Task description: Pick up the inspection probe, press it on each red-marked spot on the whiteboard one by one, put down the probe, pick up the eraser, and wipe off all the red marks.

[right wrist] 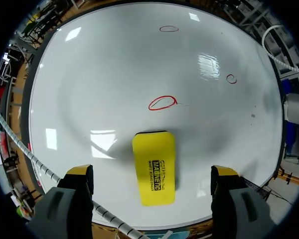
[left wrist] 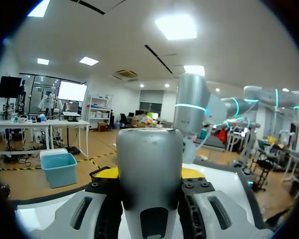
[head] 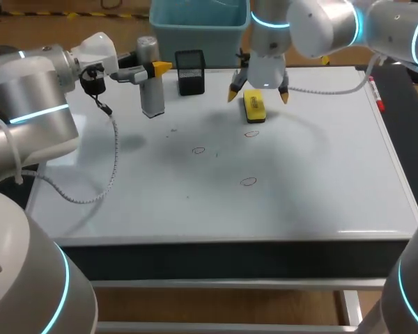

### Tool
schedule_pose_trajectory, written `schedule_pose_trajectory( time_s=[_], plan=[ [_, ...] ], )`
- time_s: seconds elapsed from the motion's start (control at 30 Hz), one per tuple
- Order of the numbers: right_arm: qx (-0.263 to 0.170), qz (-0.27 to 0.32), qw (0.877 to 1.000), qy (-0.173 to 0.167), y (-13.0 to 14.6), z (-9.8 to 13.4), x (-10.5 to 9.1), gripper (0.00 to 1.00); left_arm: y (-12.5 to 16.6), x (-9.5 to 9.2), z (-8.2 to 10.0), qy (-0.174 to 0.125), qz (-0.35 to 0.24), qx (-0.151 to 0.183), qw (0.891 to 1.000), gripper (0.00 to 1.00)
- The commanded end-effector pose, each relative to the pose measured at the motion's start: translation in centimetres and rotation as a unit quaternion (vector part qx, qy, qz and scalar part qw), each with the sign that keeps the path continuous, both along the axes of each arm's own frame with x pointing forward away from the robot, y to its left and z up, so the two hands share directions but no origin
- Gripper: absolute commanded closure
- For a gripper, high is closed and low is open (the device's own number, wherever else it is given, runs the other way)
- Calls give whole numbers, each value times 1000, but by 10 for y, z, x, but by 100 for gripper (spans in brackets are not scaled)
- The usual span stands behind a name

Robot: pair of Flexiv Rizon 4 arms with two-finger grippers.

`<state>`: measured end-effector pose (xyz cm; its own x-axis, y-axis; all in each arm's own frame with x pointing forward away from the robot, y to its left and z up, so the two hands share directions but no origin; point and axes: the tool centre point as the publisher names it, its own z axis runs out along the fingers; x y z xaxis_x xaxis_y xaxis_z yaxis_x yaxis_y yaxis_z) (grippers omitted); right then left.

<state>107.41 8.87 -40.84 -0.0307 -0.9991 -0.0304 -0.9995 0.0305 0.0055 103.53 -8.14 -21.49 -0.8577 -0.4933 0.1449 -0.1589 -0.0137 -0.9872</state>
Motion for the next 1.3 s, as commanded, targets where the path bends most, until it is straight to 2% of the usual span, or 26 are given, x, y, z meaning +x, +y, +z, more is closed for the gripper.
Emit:
schedule_pose_trajectory(
  time_s=[0.03, 0.53, 0.63, 0.67, 0.7, 0.77, 0.87, 1.07, 1.3],
  plan=[
    [-8, 0, 1000, 0, 3, -4, 2, 0, -1, 0, 1, -1, 1, 0, 1000, 100],
    [-18, -1, 1000, 6, 6, -16, 3, 0, -1, 0, 1, -1, 1, 0, 1000, 100],
    [-18, -4, 1000, 9, 6, -17, 4, 6, -1, 0, 1, -1, 1, 0, 1000, 100],
    [-19, -4, 1000, 9, 6, -17, 3, 25, -1, 0, 1, -1, 1, 0, 1000, 100],
    [-19, -5, 1000, 9, 6, -18, 3, 49, -1, 0, 1, -1, 1, 0, 1000, 100],
    [-19, -5, 1000, 10, 6, -18, 3, 65, -1, 0, 1, -1, 1, 0, 1000, 100],
    [-19, -9, 1000, 7, 6, -17, 2, 100, -1, 0, 1, -1, 1, 0, 1000, 100],
    [-21, -15, 1000, -2, 3, -9, 2, 100, -1, 0, 1, -1, 1, 0, 1000, 100],
    [-13, -48, 999, -12, -14, 17, 5, 100, -1, 0, 1, -1, 1, 0, 1000, 100]
  ],
)
